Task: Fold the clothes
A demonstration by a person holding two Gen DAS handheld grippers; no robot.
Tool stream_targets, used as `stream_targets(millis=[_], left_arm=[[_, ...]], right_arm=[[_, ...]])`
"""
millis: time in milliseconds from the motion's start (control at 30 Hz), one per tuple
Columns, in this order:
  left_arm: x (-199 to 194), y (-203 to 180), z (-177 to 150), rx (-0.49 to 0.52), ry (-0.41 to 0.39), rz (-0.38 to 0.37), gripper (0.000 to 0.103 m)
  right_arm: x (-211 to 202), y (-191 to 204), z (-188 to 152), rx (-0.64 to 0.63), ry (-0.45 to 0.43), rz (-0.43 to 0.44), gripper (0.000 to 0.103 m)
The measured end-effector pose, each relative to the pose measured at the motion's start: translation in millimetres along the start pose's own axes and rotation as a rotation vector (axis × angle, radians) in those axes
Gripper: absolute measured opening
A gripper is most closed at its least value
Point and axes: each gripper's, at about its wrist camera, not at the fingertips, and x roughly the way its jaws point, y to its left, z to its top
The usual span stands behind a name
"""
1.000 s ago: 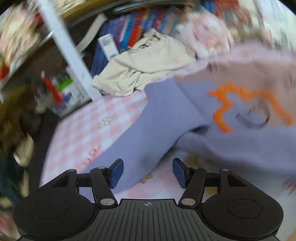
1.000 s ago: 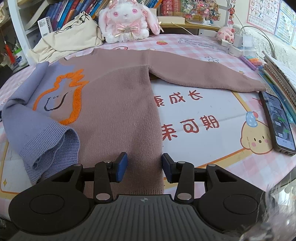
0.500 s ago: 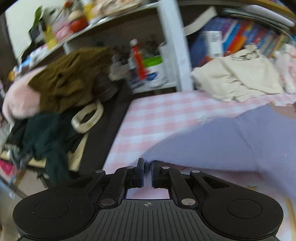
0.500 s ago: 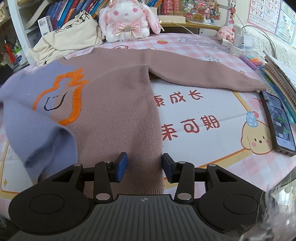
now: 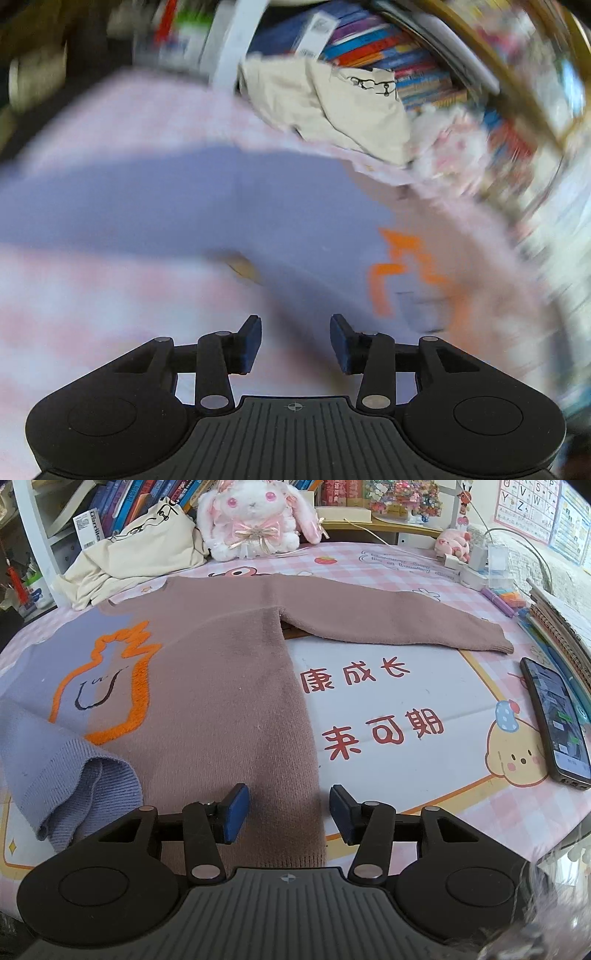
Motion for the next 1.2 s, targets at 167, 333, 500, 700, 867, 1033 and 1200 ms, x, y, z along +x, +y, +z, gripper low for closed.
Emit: stream_targets(millis=[167,333,500,700,867,1033,1200], left_arm=[[23,26,-13,-0.31,0.126,-0.165,0.039],[32,26,-27,-0.391,0.147,-0.202,0.038],[37,20,-30,-0.452,0.172,-0.284,0.003],[-13,44,-12,-0.325,0.119,-0.25,0.003],[-18,34,-8,0.024,0.188,0.063,0.006],[-7,10,-13,0.186,0.195,0.182,0.027],[1,5,-14,0.157,0.16,0.129,0.034]], right_arm=[[0,-1,1,0.0,-0.001,0.0,0.048],[0,-1,1,0.004,-0.005,0.001,0.048],[0,0,-1,0.002,-0.002,0.0,0.048],[0,0,1,-0.004,0.008,0.004,0.047],[0,1,0,-0.017,0.003,0.013,0.052],[0,-1,1,-0.016,0.005,0.018,0.051],[-3,-3,3,0.004,0.016,0.064,0.021]])
